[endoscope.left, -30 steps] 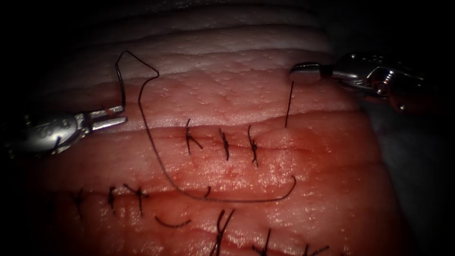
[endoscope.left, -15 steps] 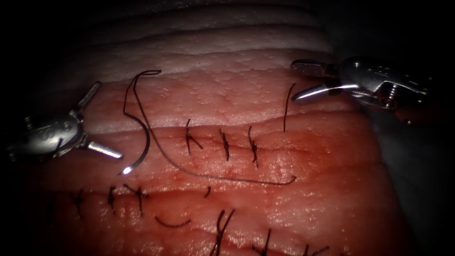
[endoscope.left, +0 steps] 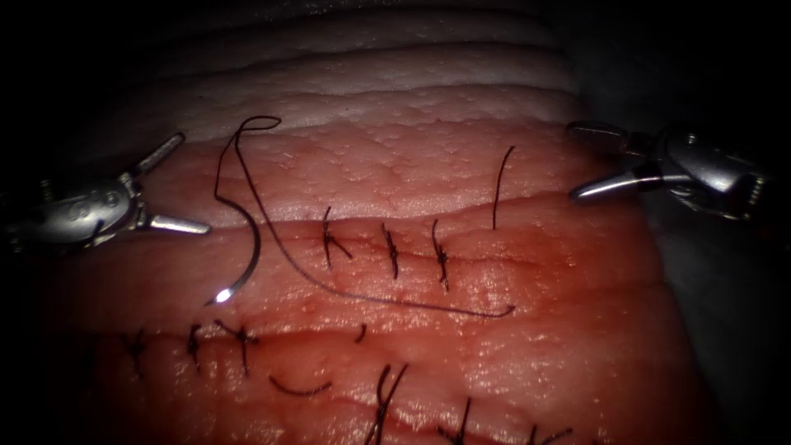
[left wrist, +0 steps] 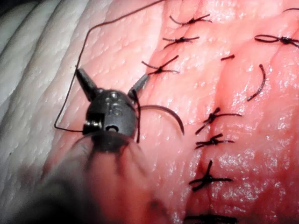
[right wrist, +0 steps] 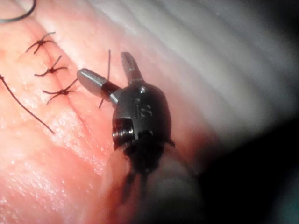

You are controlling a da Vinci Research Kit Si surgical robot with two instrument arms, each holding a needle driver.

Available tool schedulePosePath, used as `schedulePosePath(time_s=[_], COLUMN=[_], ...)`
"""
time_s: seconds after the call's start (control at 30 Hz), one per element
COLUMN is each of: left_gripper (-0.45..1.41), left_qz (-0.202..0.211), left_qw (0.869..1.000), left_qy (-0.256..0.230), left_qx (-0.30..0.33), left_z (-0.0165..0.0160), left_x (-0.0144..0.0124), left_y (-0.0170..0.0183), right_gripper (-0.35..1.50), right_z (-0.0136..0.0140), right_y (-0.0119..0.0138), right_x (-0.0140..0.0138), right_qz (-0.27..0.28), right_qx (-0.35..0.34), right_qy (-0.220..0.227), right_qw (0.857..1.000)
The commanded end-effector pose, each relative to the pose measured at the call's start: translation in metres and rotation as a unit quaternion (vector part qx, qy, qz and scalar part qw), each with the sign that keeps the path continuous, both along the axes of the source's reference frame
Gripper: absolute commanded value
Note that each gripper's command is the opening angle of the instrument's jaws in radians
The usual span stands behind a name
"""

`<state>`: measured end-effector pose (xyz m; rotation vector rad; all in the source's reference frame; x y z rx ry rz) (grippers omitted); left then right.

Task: Wound Closure
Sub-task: Pick up thread with left hand

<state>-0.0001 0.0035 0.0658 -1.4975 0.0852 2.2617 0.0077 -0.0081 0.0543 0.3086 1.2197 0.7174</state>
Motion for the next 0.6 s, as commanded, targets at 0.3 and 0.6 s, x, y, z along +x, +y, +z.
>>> schedulePosePath(time_s=[0.3,0.6], left_gripper=[0.61,0.34], left_qz=[0.000,0.007], left_qw=[0.998,0.997], left_qy=[-0.053,-0.072], left_qx=[-0.034,-0.040], left_z=[0.0041,0.0074], left_x=[-0.0038,-0.0050], left_y=[0.0047,0.0063], right_gripper=[1.13,1.13], right_z=[-0.0003,0.0018], right_y=[-0.0022,-0.0037], right_x=[-0.0040,-0.0031], right_qz=[0.022,0.020], right_qx=[-0.016,-0.030], right_qy=[-0.001,-0.007], right_qw=[1.000,0.999])
